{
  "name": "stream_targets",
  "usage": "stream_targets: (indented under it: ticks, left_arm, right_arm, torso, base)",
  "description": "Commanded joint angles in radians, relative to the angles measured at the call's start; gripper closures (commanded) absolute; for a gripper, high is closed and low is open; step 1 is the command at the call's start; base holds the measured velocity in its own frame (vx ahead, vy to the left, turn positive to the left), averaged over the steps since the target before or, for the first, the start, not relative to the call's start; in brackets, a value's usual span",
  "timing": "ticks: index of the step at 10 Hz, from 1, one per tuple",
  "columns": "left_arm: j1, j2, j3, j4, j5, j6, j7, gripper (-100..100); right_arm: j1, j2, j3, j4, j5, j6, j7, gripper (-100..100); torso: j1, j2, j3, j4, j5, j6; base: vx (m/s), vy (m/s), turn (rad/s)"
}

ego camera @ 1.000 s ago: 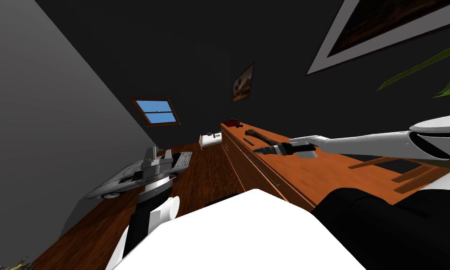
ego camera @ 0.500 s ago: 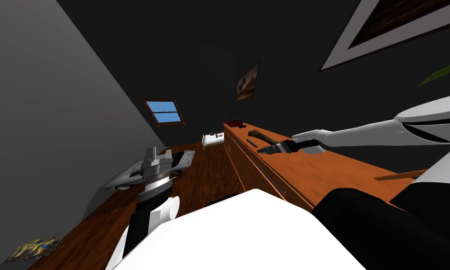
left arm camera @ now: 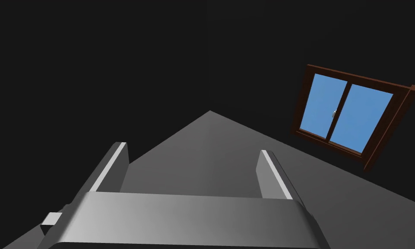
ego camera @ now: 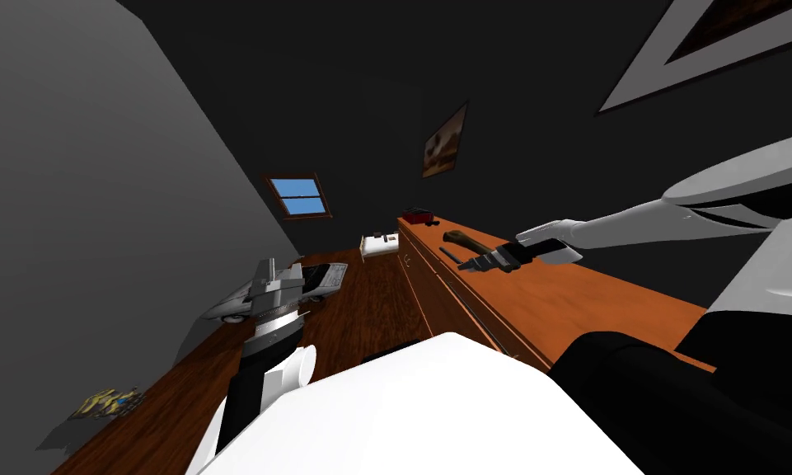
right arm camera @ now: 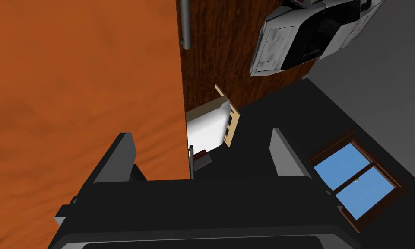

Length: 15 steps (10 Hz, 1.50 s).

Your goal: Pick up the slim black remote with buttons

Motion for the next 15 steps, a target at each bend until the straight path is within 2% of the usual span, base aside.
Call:
stream_targets:
  ticks: [1, 2, 3, 4, 5, 7, 8, 9, 10, 13, 15]
  left_arm:
    - [0.0, 0.0, 0.0, 0.0, 0.0, 0.0, 0.0, 0]
    - [0.0, 0.0, 0.0, 0.0, 0.0, 0.0, 0.0, 0]
    - [0.0, 0.0, 0.0, 0.0, 0.0, 0.0, 0.0, 0]
    - [0.0, 0.0, 0.0, 0.0, 0.0, 0.0, 0.0, 0]
    - [0.0, 0.0, 0.0, 0.0, 0.0, 0.0, 0.0, 0]
    - [0.0, 0.0, 0.0, 0.0, 0.0, 0.0, 0.0, 0]
    - [0.0, 0.0, 0.0, 0.0, 0.0, 0.0, 0.0, 0]
    - [0.0, 0.0, 0.0, 0.0, 0.0, 0.0, 0.0, 0]
    - [0.0, 0.0, 0.0, 0.0, 0.0, 0.0, 0.0, 0]
    - [0.0, 0.0, 0.0, 0.0, 0.0, 0.0, 0.0, 0]
    - [0.0, 0.0, 0.0, 0.0, 0.0, 0.0, 0.0, 0]
  right_arm:
    - [0.008, -0.041, 0.022, 0.015, -0.007, -0.01, -0.01, -100]
    - [0.037, -0.076, 0.054, 0.039, -0.018, -0.018, -0.031, -100]
    - [0.037, -0.093, 0.054, 0.039, -0.018, -0.018, -0.031, -100]
    - [0.068, -0.133, 0.086, 0.059, -0.028, -0.025, -0.051, -100]
    - [0.068, -0.14, 0.086, 0.059, -0.028, -0.025, -0.051, -100]
    - [0.134, -0.208, 0.149, 0.09, -0.046, -0.036, -0.088, -100]
    - [0.134, -0.22, 0.149, 0.09, -0.046, -0.036, -0.088, -100]
    - [0.167, -0.253, 0.177, 0.101, -0.054, -0.041, -0.105, -100]
    - [0.167, -0.253, 0.177, 0.101, -0.054, -0.041, -0.105, -100]
    - [0.253, -0.323, 0.244, 0.119, -0.073, -0.05, -0.144, -100]
    - [0.289, -0.349, 0.272, 0.126, -0.082, -0.052, -0.16, -100]
  torso:
    - [0.0, 0.0, 0.0, 0.0, 0.0, 0.0]
    - [0.0, 0.0, 0.0, 0.0, 0.0, 0.001]
    - [-0.001, -0.001, 0.0, 0.0, 0.0, 0.0]
    - [-0.001, 0.0, 0.0, 0.0, 0.0, 0.001]
    - [-0.001, -0.001, -0.001, 0.0, 0.0, 0.0]
    - [-0.001, -0.001, -0.001, 0.0, 0.0, 0.0]
    - [-0.001, -0.002, -0.001, -0.001, 0.0, 0.0]
    - [-0.001, -0.002, -0.001, -0.001, 0.0, 0.001]
    - [0.0, -0.002, -0.002, -0.001, 0.0, 0.0]
    - [0.001, -0.004, -0.002, -0.001, 0.0, 0.0]
    - [0.001, -0.006, -0.003, -0.001, 0.0, 0.001]
  base:
    - [0.04, -0.025, 0.11]
    - [0.05, -0.031, 0.177]
    - [0.039, -0.033, 0.118]
    - [0.044, -0.029, 0.227]
    - [0.041, -0.026, 0.097]
    - [0.06, -0.034, 0.217]
    - [0.062, -0.036, 0.132]
    - [0.064, -0.017, 0.225]
    - [0.052, -0.012, 0.101]
    - [0.088, -0.014, 0.241]
    - [0.1, -0.009, 0.184]
